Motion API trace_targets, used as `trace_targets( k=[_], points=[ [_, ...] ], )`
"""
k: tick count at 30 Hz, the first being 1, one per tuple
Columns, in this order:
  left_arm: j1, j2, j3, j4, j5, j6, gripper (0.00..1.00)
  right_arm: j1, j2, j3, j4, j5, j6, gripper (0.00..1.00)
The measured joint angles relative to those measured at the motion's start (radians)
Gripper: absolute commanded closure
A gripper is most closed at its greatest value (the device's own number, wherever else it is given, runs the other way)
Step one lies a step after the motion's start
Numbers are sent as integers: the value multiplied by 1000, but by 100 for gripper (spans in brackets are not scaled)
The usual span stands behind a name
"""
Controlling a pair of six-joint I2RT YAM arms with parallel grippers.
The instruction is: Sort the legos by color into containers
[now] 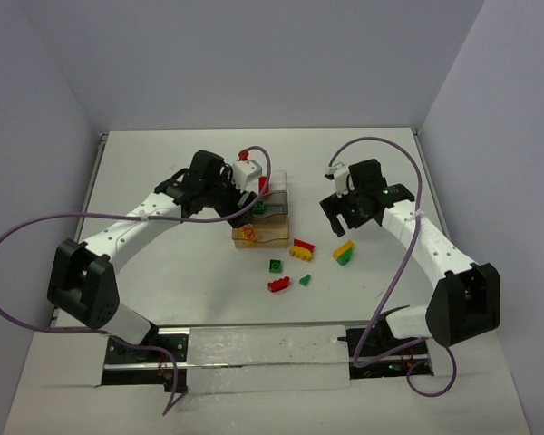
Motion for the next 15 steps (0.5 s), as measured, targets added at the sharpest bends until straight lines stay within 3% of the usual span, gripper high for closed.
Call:
trace_targets(
  k=[10, 15],
  points=[
    [0, -90, -6, -3, 6, -17, 14, -29, -54, -133, -43, 46, 23, 11],
    [0, -93, -14, -27, 51, 4, 12, -34, -53, -120, -50, 28, -85, 14]
  ],
)
